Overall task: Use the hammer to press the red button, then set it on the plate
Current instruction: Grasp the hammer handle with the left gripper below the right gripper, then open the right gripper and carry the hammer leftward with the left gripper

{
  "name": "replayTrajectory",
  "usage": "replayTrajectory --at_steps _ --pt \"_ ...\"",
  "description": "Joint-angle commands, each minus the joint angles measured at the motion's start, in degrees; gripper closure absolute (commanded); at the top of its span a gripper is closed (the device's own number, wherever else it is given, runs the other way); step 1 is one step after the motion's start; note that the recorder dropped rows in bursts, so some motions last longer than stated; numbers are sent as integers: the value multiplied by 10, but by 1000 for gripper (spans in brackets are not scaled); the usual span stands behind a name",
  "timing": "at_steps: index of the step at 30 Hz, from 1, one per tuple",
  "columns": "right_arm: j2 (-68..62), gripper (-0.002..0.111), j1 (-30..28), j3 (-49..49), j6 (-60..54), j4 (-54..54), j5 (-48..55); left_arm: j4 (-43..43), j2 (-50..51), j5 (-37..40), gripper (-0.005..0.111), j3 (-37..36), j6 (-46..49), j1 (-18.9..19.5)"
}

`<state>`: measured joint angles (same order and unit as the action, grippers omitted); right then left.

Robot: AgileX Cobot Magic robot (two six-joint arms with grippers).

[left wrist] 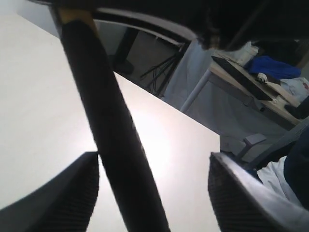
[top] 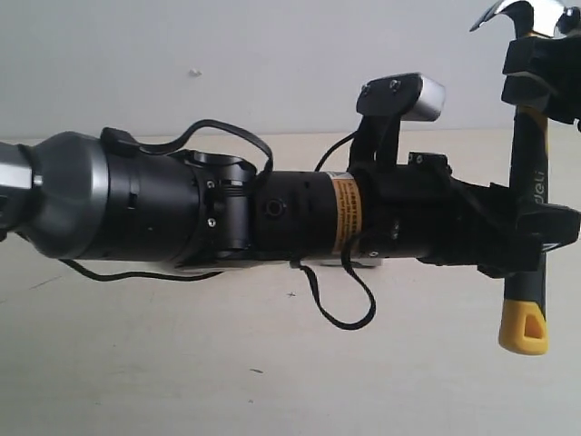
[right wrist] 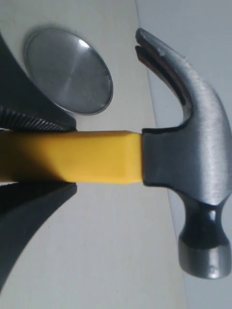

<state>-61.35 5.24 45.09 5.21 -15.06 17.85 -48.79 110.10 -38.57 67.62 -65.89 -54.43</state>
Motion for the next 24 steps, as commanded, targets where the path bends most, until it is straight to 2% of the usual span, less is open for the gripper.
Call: replayTrajectory --at_steps 1,5,7,11,12,13,18,24 --pt "6 108 1 5 -1 -5 -31 13 27 5 43 27 -6 -14" --pt "6 108 1 5 -1 -8 -29 12 44 8 44 40 -6 -18" --pt "6 108 1 5 -1 -8 -26 13 45 34 50 40 -6 -18" --pt "6 108 1 5 -2 -8 -25 13 45 55 79 41 -7 -18" --pt "6 108 1 5 -2 -8 -19 12 45 55 97 43 -7 -18" --pt "6 108 1 5 -2 -8 -17 11 45 55 106 43 -5 -18" --pt "6 107 1 5 -2 -6 0 12 44 54 107 43 -1 -18" --pt "6 86 1 5 -11 -8 17 15 43 53 107 43 -1 -15"
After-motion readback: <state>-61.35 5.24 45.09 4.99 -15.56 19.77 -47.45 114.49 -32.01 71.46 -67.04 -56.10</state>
